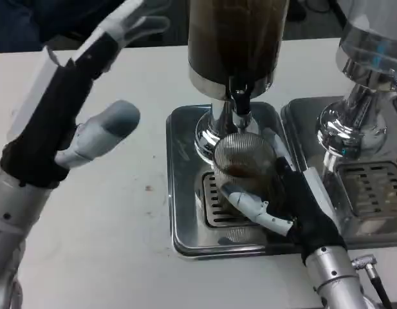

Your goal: Grasp the cup under the faucet to collect the drink, then remove the cup.

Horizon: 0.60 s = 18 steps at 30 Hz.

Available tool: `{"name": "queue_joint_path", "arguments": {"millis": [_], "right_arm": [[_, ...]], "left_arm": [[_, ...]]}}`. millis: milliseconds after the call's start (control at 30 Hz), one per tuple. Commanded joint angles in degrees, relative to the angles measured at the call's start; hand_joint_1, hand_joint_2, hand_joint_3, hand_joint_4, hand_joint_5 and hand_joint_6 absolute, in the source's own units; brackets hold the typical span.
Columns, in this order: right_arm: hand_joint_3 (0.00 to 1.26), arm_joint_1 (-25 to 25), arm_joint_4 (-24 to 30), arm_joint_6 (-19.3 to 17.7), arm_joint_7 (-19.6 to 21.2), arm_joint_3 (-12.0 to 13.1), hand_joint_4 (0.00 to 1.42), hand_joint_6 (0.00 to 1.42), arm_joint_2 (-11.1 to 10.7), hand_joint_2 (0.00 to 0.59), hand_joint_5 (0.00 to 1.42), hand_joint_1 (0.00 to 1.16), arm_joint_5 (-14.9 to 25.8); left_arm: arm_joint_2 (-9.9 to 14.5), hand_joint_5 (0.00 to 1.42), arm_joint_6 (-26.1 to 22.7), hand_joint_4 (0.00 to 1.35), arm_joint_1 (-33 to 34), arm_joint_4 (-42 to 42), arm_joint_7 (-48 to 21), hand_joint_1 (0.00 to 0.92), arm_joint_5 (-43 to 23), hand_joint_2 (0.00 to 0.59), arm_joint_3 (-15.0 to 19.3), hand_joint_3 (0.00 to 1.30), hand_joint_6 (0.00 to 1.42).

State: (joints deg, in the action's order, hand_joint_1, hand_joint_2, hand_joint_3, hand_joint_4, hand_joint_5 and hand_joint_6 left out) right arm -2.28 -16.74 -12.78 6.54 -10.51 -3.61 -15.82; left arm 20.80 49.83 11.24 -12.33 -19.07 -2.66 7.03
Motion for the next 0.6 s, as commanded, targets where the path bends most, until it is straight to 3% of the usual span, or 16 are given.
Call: {"name": "queue_joint_path", "arguments": {"millis": [33,167,300,600], "right_arm": [[0.00,-0.3,-1.6,-1.6,-0.3,0.1,0.00,0.00,-0.2,0.217,0.00,0.65,0.2],[0.00,-0.7,-2.9,-2.5,-0.7,0.5,0.00,0.00,-0.1,0.217,0.00,0.65,1.0],[0.00,-0.9,-2.5,-3.0,-0.1,-0.2,0.00,0.00,-0.7,0.217,0.00,0.65,-0.8],[0.00,-2.4,-5.4,-3.6,-0.2,0.5,0.00,0.00,0.2,0.216,0.00,0.66,0.7]], "left_arm": [[-0.1,0.19,5.1,0.04,-5.4,-0.4,7.1,0.000,8.7,0.137,6.4,0.17,0.09],[-0.5,0.18,2.7,0.02,-8.8,-3.8,8.7,0.000,6.3,0.139,6.7,0.17,0.08],[-0.9,0.17,1.8,0.01,-11.2,-6.6,8.5,0.000,4.7,0.140,5.9,0.17,0.07],[-0.8,0.16,2.4,0.00,-15.6,-14.8,10.8,0.000,8.9,0.142,4.5,0.16,0.06]]}}
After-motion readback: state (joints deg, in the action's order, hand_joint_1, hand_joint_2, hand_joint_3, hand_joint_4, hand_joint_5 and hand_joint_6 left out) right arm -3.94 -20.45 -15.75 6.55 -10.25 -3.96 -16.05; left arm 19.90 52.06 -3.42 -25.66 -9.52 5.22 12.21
